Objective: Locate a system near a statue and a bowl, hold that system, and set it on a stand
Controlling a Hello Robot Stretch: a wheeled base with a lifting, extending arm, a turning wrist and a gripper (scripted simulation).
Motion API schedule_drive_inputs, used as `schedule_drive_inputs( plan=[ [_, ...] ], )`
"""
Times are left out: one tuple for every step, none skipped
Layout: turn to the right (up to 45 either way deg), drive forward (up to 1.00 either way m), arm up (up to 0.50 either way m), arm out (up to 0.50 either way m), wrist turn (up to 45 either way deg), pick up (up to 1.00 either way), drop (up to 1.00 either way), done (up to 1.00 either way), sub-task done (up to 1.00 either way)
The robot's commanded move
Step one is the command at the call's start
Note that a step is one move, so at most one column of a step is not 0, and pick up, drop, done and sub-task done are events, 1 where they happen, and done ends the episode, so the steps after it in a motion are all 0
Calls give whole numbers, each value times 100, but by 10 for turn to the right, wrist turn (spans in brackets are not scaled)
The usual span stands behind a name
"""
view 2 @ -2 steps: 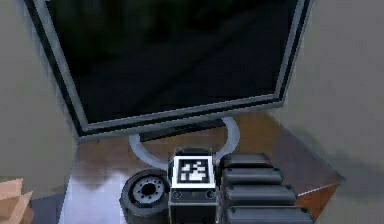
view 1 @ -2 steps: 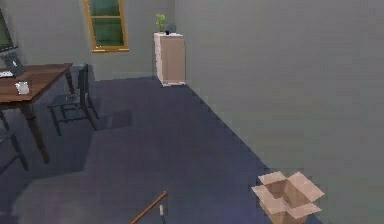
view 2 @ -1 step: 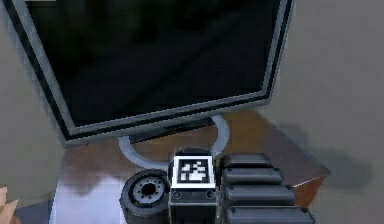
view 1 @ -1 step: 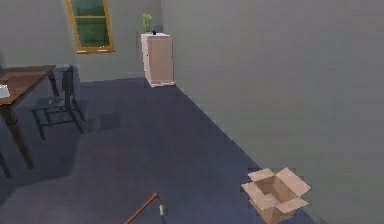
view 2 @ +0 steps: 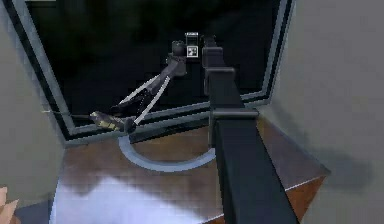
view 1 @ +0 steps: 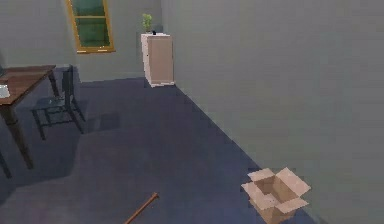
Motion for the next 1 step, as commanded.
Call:
schedule_drive_inputs(
  plan=[
    [0,0,0,0,450,0,0,0,0]
  ],
)
